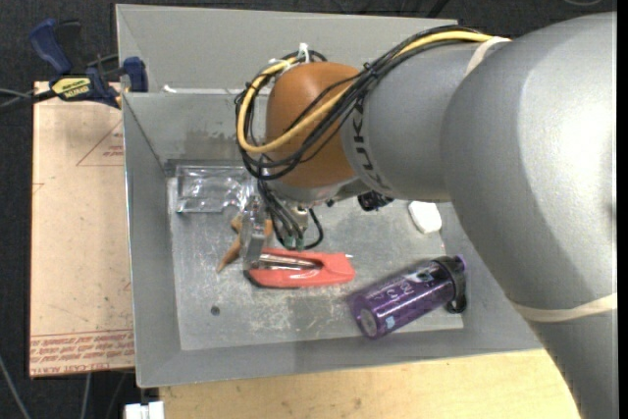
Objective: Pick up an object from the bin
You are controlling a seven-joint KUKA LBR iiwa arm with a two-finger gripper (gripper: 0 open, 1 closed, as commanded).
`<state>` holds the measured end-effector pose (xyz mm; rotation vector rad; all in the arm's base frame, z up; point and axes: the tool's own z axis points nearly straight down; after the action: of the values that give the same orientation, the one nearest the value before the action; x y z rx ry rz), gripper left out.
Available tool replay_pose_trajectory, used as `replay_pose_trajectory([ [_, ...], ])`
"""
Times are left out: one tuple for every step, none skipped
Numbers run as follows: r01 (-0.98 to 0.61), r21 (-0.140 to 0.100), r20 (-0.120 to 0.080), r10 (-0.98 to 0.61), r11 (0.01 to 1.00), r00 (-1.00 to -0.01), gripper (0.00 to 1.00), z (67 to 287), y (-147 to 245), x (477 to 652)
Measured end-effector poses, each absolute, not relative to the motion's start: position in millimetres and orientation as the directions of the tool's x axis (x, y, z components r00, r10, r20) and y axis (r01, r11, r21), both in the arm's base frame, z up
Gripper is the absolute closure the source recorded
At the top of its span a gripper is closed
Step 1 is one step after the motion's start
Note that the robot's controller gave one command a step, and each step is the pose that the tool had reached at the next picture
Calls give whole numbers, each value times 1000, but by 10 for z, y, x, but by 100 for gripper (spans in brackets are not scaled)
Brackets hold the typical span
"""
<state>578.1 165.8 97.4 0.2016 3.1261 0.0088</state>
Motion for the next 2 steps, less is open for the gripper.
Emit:
replay_pose_trajectory([
  [118,8,-11,118,993,-993,100,1917,1587,5765],
  [118,8,-11,118,993,-993,100,1918,1586,5765],
])
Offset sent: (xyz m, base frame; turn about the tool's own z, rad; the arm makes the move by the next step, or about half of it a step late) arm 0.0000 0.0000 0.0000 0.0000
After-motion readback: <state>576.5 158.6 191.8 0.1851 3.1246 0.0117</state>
